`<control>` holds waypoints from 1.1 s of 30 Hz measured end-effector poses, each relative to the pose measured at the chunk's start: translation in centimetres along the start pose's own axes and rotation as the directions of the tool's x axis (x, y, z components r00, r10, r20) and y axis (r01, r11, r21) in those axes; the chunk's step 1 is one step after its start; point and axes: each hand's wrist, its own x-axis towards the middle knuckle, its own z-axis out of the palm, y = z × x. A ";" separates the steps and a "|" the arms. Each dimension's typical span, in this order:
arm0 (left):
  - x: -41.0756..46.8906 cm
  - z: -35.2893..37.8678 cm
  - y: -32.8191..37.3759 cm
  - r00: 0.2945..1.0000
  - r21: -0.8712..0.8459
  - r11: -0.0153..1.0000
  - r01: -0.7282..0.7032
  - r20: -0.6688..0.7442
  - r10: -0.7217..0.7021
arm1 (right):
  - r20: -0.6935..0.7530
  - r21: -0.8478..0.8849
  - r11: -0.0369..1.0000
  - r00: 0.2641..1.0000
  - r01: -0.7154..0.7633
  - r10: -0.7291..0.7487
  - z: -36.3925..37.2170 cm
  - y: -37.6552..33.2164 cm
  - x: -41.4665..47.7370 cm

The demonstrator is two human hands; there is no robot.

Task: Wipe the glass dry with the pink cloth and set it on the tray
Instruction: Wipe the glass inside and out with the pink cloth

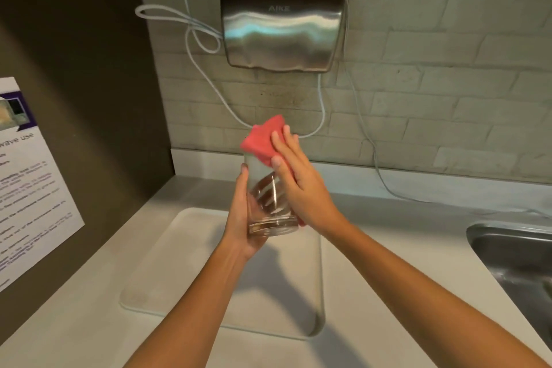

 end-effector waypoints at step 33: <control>-0.1 0.8 0.1 0.999 0.172 0.985 0.021 0.024 -0.025 | 0.000 -0.152 0.988 1.000 0.001 -0.001 0.6 -1.3 -1.8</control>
